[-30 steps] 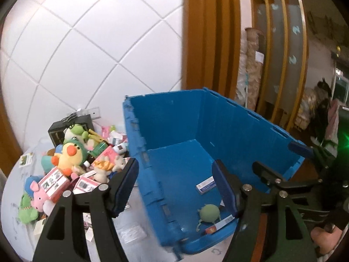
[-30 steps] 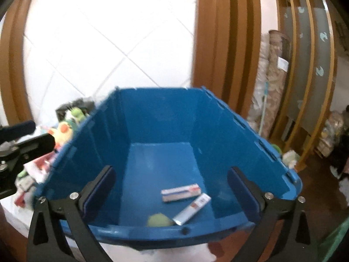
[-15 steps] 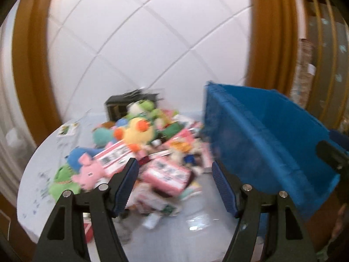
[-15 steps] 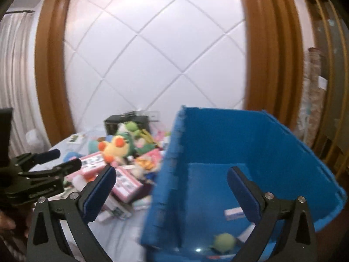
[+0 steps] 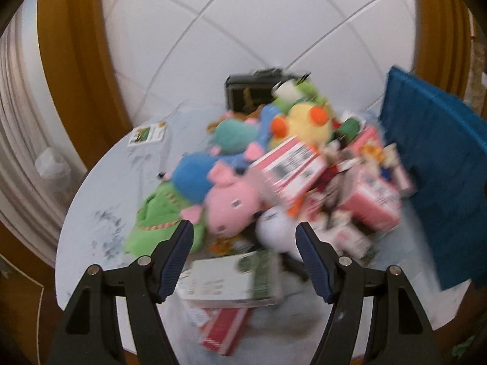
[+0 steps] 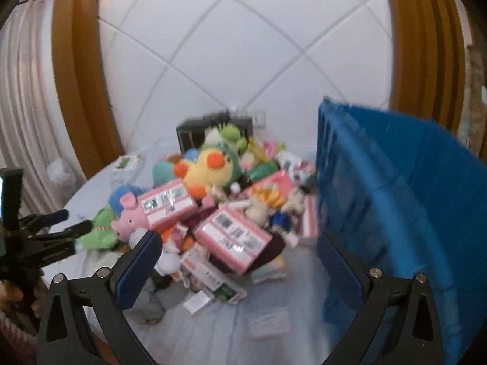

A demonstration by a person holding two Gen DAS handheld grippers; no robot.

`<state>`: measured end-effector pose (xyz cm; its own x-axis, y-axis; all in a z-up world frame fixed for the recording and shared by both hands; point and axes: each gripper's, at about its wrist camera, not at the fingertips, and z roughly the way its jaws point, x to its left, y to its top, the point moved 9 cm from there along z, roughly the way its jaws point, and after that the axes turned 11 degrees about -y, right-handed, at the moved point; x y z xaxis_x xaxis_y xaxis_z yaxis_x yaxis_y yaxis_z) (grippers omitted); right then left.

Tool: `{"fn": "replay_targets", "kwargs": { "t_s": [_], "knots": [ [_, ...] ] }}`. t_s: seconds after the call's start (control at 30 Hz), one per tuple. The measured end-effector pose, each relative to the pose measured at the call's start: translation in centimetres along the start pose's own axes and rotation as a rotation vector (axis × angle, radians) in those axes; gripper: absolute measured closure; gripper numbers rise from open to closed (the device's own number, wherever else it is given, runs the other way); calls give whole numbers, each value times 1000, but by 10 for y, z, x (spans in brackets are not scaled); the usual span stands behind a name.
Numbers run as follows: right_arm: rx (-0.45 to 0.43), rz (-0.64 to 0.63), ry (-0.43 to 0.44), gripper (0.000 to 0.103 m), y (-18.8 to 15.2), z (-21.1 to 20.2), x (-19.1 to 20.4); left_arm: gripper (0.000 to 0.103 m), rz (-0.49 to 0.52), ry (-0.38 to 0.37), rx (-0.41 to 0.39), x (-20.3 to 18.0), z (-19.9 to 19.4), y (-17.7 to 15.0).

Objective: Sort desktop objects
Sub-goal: 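Return both grippers to the pile on the table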

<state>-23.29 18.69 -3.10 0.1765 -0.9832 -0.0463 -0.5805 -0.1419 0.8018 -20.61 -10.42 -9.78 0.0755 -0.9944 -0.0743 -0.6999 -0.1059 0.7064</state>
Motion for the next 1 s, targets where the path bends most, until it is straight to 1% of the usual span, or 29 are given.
{"fn": "replay_targets", "kwargs": {
  "t_s": [0.1,0.23,0.3,0.4,0.47,0.53,0.63,0.77,0.83,0.9,1.0],
  "knots": [
    [69,21,-24,0,-19,28,12,34,-1,10,56,29,17,-22],
    [170,45,-49,0,-50,59,24,34,-19,-14,145,52,47,-47],
    [213,55,-58,0,-64,69,28,34,-20,-41,166,50,57,-52],
    [271,66,-64,0,-86,80,33,34,22,-117,193,29,65,-59],
    [305,64,-68,0,-99,86,35,34,61,-145,220,16,69,-67],
    [340,60,-73,0,-110,91,37,34,88,-156,242,11,72,-75],
    [388,66,-81,0,-125,99,37,34,128,-154,257,10,73,-87],
    [417,75,-79,0,-137,100,39,34,187,-182,284,8,71,-102],
    [429,80,-80,0,-143,100,40,34,224,-168,302,7,74,-110],
    [441,89,-77,0,-147,102,42,34,232,-140,321,11,85,-113],
    [469,101,-69,0,-155,108,47,34,204,-129,314,20,101,-108]
  ]
}}
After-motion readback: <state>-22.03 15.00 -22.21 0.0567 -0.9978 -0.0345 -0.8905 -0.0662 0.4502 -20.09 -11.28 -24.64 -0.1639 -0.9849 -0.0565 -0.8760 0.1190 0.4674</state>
